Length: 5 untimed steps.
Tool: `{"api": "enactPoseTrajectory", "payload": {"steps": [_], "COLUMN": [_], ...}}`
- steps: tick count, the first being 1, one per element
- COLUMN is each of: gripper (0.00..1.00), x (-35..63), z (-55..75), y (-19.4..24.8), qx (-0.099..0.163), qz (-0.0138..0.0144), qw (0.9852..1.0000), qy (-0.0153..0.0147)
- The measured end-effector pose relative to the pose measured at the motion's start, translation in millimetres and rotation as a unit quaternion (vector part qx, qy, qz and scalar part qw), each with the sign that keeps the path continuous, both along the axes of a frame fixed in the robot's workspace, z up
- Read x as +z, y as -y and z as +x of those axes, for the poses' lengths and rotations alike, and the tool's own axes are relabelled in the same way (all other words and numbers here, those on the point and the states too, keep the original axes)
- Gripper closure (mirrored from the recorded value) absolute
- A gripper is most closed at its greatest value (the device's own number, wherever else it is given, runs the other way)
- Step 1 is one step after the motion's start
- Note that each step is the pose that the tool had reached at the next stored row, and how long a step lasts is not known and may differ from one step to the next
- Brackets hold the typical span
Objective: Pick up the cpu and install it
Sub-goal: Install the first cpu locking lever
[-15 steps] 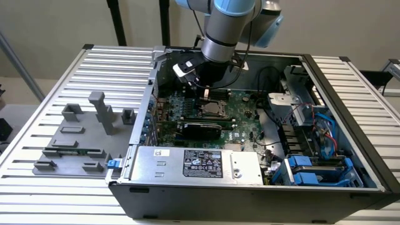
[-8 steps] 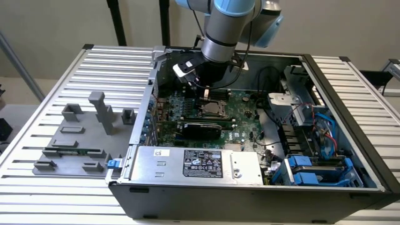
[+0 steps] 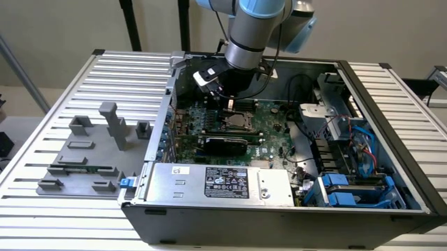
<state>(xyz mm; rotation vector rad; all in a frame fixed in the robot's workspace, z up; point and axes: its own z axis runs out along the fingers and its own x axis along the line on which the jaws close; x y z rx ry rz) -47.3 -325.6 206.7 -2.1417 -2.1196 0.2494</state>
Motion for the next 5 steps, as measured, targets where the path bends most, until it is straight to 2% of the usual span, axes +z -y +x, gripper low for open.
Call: {"api": "enactPoseTrajectory", "payload": {"steps": [5], "gripper": [0.89], "x": [0.0], "z": [0.0], "y": [0.0], "qx": [0.0], "qz": [0.0], "qw": [1.0], "qy": [0.0]}}
